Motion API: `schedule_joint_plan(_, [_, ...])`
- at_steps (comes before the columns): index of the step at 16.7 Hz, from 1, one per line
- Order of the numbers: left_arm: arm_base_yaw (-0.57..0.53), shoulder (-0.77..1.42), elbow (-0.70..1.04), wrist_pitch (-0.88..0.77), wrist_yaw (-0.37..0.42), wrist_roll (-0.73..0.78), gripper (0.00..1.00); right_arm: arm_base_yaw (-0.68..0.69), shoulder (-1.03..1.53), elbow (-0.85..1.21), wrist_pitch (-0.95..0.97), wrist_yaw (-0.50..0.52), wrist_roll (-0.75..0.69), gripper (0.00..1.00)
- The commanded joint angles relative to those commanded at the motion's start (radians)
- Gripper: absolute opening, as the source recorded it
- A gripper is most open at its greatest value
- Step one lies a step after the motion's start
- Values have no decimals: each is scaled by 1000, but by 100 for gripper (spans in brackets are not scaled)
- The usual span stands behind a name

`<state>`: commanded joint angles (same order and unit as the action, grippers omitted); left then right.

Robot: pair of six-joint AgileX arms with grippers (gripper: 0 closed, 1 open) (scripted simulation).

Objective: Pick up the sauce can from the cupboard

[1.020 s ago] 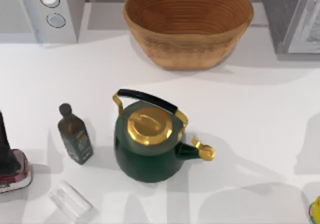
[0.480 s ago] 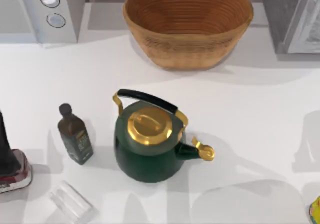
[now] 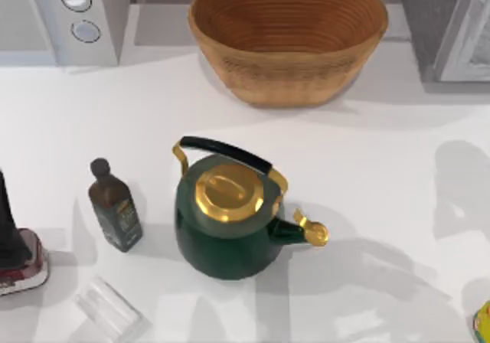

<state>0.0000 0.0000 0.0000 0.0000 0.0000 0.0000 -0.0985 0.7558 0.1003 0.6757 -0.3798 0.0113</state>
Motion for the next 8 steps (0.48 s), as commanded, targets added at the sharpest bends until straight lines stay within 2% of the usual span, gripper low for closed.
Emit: schedule_joint_plan(8, [0,0,0,0,0,0,100,-95,806,112,706,-387,9,0])
